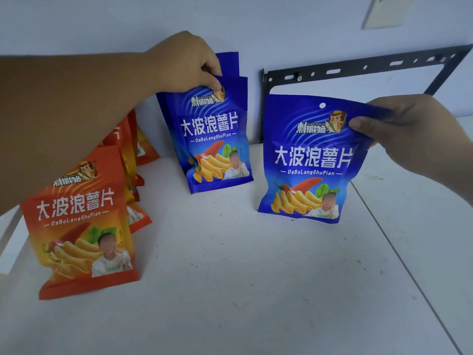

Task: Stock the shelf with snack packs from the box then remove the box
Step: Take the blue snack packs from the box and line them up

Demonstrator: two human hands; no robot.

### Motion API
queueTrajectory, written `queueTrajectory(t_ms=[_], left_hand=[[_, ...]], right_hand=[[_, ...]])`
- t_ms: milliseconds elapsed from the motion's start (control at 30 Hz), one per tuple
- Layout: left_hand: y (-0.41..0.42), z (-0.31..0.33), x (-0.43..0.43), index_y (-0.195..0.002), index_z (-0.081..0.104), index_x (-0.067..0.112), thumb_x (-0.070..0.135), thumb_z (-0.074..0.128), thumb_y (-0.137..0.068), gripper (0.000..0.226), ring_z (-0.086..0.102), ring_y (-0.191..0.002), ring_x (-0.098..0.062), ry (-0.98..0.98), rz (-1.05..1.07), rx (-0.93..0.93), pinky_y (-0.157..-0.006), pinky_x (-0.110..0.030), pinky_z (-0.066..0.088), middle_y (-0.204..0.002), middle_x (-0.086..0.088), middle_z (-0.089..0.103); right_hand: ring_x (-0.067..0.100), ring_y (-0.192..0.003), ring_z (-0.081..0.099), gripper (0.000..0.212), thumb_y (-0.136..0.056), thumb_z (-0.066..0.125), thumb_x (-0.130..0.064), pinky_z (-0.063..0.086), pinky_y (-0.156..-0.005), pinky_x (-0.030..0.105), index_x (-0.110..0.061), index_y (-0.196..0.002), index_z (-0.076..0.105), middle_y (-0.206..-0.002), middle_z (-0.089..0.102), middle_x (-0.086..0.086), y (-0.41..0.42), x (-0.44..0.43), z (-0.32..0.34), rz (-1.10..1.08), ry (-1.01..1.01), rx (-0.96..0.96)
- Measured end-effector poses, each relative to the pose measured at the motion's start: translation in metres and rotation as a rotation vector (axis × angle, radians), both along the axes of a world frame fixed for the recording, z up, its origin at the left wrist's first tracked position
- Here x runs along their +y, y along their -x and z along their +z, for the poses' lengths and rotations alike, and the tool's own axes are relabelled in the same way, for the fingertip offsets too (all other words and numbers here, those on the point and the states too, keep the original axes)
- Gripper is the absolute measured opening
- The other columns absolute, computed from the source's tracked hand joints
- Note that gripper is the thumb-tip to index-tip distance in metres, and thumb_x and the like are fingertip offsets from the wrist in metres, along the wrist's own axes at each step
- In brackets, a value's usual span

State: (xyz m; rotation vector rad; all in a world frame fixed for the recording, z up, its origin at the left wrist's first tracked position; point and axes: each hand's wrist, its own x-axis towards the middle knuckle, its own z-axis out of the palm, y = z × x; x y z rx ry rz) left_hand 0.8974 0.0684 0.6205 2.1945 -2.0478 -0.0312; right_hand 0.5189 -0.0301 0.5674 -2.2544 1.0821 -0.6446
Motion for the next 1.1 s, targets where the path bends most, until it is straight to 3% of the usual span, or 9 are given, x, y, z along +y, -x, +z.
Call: queueTrajectory(t_ms=[133, 267, 367, 600, 700, 800, 967, 1033, 1100], left_hand=[[0.0, -0.001, -0.004, -0.119, 0.068, 0.011, 0.036, 0.067, -0.092, 0.036, 0.06, -0.088, -0.012, 0.0, -0.02, 0.021, -0.061, -0.016, 0.038, -0.113, -0.008, 0.072], [-0.001, -0.001, -0.004, -0.123, 0.067, 0.013, 0.037, 0.069, -0.091, 0.039, 0.062, -0.088, -0.012, 0.0, -0.017, 0.054, -0.063, -0.016, 0.04, -0.113, -0.006, 0.072], [-0.002, -0.002, -0.001, -0.127, 0.065, 0.012, 0.036, 0.07, -0.09, 0.044, 0.063, -0.092, -0.012, 0.027, -0.013, 0.094, -0.067, -0.014, 0.042, -0.116, -0.005, 0.071], [-0.017, 0.003, 0.022, -0.12, 0.067, 0.016, 0.035, 0.071, -0.09, 0.036, 0.064, -0.095, -0.009, 0.153, 0.028, 0.155, -0.073, -0.015, 0.044, -0.111, 0.003, 0.069], [-0.024, 0.005, 0.042, -0.115, 0.069, 0.016, 0.034, 0.07, -0.092, 0.03, 0.064, -0.094, -0.009, 0.201, 0.052, 0.179, -0.072, -0.015, 0.046, -0.106, 0.005, 0.068], [-0.029, 0.003, 0.066, -0.115, 0.07, 0.018, 0.033, 0.068, -0.093, 0.026, 0.063, -0.091, -0.006, 0.213, 0.08, 0.172, -0.069, -0.011, 0.041, -0.102, 0.009, 0.065], [-0.039, -0.007, 0.109, -0.105, 0.073, 0.027, 0.037, 0.071, -0.089, 0.019, 0.065, -0.083, -0.003, 0.247, 0.157, 0.223, -0.073, -0.012, 0.045, -0.095, 0.012, 0.071], [-0.04, -0.014, 0.123, -0.103, 0.073, 0.026, 0.036, 0.072, -0.089, 0.016, 0.066, -0.084, -0.003, 0.244, 0.172, 0.244, -0.075, -0.013, 0.049, -0.093, 0.013, 0.071], [-0.04, -0.021, 0.134, -0.101, 0.072, 0.026, 0.035, 0.073, -0.089, 0.015, 0.066, -0.084, -0.003, 0.238, 0.188, 0.262, -0.076, -0.017, 0.051, -0.091, 0.016, 0.07]], right_hand=[[-0.02, -0.071, 0.06, 0.028, -0.092, 0.061, -0.046, 0.041, -0.041, 0.005, -0.021, -0.105, 0.064, -0.075, 0.069, -0.016, -0.009, 0.003, 0.003, 0.001, -0.006, -0.003], [-0.015, -0.064, 0.061, 0.027, -0.095, 0.062, -0.04, 0.037, -0.039, 0.004, -0.015, -0.105, 0.066, -0.078, 0.067, -0.029, -0.02, 0.009, 0.004, 0.029, -0.023, -0.015], [-0.015, -0.059, 0.059, 0.022, -0.096, 0.062, -0.035, 0.035, -0.04, 0.003, -0.014, -0.102, 0.065, -0.066, 0.065, -0.032, -0.029, 0.014, 0.003, 0.052, -0.04, -0.014], [-0.019, -0.066, 0.061, 0.019, -0.096, 0.063, -0.035, 0.038, -0.045, 0.002, -0.017, -0.096, 0.061, -0.066, 0.064, -0.035, -0.067, 0.024, 0.004, 0.162, -0.078, -0.038], [-0.011, -0.068, 0.066, 0.019, -0.096, 0.065, -0.034, 0.044, -0.051, 0.003, -0.016, -0.097, 0.065, -0.077, 0.071, -0.026, -0.093, 0.026, 0.003, 0.196, -0.094, -0.047], [-0.002, -0.071, 0.072, 0.014, -0.097, 0.065, -0.031, 0.057, -0.06, 0.012, -0.017, -0.095, 0.064, -0.077, 0.075, -0.018, -0.122, 0.03, 0.002, 0.248, -0.171, -0.06], [0.015, -0.08, 0.073, 0.024, -0.097, 0.065, -0.032, 0.055, -0.066, 0.029, -0.008, -0.099, 0.065, -0.093, 0.075, 0.004, -0.168, 0.034, 0.0, 0.268, -0.111, 0.01], [0.008, -0.074, 0.072, 0.018, -0.097, 0.066, -0.034, 0.056, -0.064, 0.031, -0.017, -0.092, 0.064, -0.091, 0.076, 0.003, -0.181, 0.033, -0.004, 0.263, -0.123, 0.013], [-0.004, -0.065, 0.068, 0.016, -0.096, 0.066, -0.036, 0.052, -0.056, 0.023, -0.021, -0.098, 0.064, -0.089, 0.074, -0.005, -0.19, 0.032, -0.008, 0.256, -0.134, 0.02]])
